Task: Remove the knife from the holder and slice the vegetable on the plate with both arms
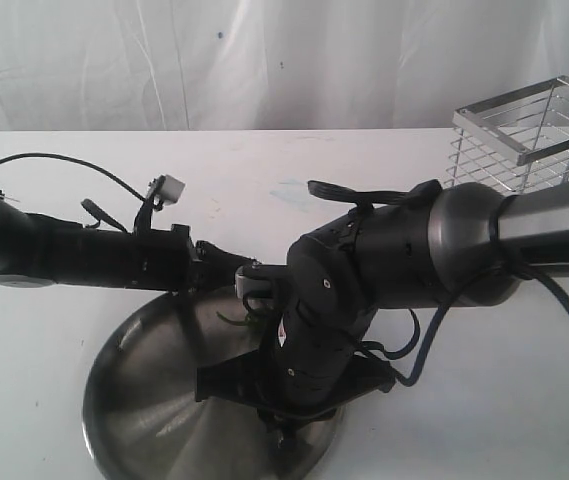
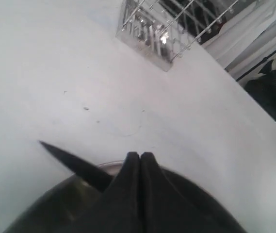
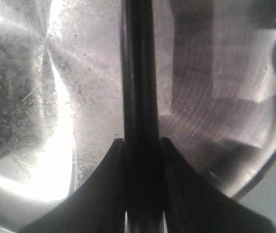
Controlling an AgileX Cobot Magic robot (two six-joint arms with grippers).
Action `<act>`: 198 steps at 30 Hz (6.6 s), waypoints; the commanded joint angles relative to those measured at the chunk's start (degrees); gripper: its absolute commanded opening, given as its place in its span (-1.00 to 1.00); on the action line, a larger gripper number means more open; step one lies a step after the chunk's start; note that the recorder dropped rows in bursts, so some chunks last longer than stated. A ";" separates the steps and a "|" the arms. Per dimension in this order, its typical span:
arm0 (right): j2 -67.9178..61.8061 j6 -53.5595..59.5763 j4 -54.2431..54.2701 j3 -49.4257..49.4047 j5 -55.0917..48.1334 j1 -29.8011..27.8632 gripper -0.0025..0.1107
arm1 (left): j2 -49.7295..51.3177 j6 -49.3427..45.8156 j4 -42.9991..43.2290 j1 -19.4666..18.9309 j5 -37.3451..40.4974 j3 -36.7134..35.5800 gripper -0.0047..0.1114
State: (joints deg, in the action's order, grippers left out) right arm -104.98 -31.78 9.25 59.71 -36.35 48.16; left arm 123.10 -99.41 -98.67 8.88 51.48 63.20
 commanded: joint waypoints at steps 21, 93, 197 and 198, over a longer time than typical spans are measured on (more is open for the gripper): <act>0.11 1.09 0.05 0.09 0.03 -0.20 -0.96 | -6.29 3.12 -1.28 -0.55 -0.04 0.23 -0.92; 1.51 8.66 1.54 -2.71 -14.51 0.05 -0.96 | -9.80 37.25 48.26 6.91 -16.86 -9.46 -0.92; 1.40 25.28 2.88 -4.37 -12.40 -0.34 -0.96 | -7.90 3.48 -1.28 7.19 -7.44 -23.21 -0.92; 1.40 24.97 2.98 -4.37 -12.07 -0.34 -0.96 | -7.90 3.48 -1.09 7.19 -8.08 -23.21 -0.92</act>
State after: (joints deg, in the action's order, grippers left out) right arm -103.55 -6.35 12.52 55.48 -49.99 48.30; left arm 113.16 -101.06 -98.72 15.37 46.75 42.11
